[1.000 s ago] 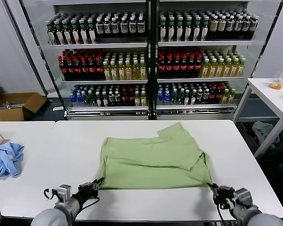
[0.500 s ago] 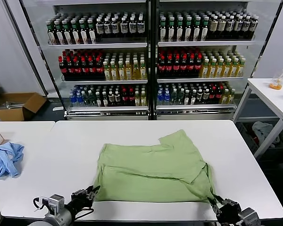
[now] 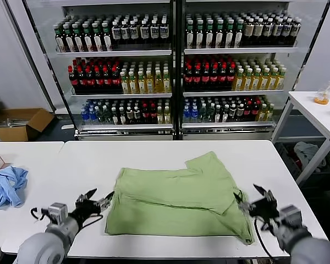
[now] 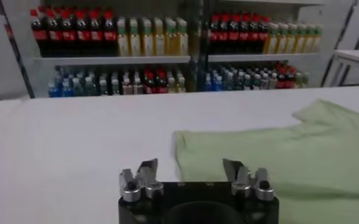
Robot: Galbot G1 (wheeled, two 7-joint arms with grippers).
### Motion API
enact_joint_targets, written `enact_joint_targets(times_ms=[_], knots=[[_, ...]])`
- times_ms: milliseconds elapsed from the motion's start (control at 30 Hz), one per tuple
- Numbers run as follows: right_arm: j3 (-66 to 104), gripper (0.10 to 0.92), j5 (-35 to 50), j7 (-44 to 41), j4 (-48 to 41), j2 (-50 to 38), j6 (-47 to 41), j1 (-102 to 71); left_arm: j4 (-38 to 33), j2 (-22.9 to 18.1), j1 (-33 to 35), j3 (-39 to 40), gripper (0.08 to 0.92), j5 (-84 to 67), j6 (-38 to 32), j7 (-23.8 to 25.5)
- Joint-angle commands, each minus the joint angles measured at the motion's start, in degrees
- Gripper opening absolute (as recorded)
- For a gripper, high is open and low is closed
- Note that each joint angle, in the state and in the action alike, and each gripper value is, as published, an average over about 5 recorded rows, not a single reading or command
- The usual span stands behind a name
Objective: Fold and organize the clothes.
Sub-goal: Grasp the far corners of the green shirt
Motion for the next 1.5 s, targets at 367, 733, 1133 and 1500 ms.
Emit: enact_joint_targets(times_ms=[367,733,1133,1500], knots=[[-32.9,0.823,5.9,1.8,-35.4,12.2,-3.1,46.7,29.3,-5.7,-29.7,16.4,0.823,3.0,0.5,-3.0],[-35.0,0.823,4.8,1.4,-44.4,16.1,-3.2,48.3,31.0,-6.4,-30.3,18.2,0.823,2.7,0.5,-2.6],[-35.5,0.823,6.4,0.8,-49.5,18.9,-3.3,48.2,30.2,-7.0,-29.7,19.2,0.823,1.9,0.5,-2.0],[-35.6,0.777,11.4,0.6,-51.4,19.6,-3.3,47.8,30.3,-7.1,-29.7,19.8,0.806,1.9,0.5,-1.7]])
